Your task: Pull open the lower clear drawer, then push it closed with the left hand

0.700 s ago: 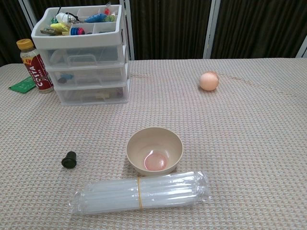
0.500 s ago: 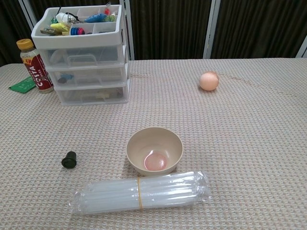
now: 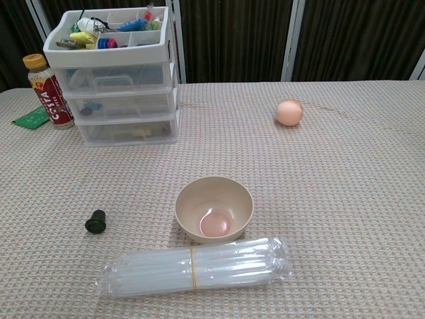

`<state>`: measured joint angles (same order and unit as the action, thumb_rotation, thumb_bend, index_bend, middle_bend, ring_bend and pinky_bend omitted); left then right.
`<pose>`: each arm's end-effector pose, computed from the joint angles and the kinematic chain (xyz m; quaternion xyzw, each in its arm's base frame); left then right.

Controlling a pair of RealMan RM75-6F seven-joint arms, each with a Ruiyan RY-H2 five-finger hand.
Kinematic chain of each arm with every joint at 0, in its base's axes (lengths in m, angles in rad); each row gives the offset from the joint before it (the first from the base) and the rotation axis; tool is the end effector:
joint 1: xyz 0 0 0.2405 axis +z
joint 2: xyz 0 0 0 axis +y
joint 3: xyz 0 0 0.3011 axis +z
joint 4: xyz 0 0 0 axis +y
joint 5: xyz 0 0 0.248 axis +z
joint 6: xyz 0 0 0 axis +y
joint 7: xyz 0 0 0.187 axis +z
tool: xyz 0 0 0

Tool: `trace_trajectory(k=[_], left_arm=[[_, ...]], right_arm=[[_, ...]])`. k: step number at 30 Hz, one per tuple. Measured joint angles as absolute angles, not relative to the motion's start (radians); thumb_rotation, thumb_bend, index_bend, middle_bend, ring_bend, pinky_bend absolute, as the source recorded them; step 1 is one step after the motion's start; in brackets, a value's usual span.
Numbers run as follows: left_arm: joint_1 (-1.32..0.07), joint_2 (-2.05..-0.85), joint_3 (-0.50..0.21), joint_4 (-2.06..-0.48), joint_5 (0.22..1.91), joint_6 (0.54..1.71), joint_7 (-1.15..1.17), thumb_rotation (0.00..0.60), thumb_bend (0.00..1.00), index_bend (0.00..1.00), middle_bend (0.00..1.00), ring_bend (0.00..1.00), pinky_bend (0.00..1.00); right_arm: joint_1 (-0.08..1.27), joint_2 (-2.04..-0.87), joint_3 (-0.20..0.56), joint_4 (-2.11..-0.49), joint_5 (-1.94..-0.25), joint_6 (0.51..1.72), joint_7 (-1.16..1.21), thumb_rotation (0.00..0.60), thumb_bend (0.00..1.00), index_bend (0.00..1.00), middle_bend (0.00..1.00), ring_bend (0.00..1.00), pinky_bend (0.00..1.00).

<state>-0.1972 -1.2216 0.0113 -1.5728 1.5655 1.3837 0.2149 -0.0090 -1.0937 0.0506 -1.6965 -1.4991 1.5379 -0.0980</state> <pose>-0.3380 0.2516 0.0760 -0.6962 -0.3271 -0.3411 0.5403 -0.3648 -0.1957 0.1534 0.5742 -0.3886 0.3646 0.6216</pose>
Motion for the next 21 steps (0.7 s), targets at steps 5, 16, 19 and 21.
trace_trajectory(k=[5,16,19,21], left_arm=[[-0.199,-1.223,0.01,-1.571,1.559,1.378,0.207,0.6,0.27,0.0,0.0,0.01,0.06],[-0.213,-1.263,-0.073,-1.637,1.432,1.36,0.063,0.6,0.5,0.0,0.85,0.78,0.58],[-0.233,-1.266,-0.105,-1.68,1.343,1.295,0.013,0.6,0.52,0.0,0.91,0.83,0.62],[-0.251,-1.265,-0.131,-1.714,1.265,1.234,-0.025,0.6,0.54,0.0,0.93,0.85,0.64]], right_arm=[[-0.007,-1.096,0.052,-1.697,-1.495,1.533,-0.101,0.6,0.07,0.09,0.0,0.0,0.0],[-0.008,-1.093,0.052,-1.694,-1.492,1.534,-0.091,0.6,0.07,0.09,0.0,0.0,0.0],[-0.008,-1.094,0.05,-1.695,-1.497,1.535,-0.095,0.6,0.07,0.09,0.0,0.0,0.0],[-0.008,-1.094,0.05,-1.695,-1.493,1.533,-0.095,0.6,0.08,0.09,0.0,0.0,0.0]])
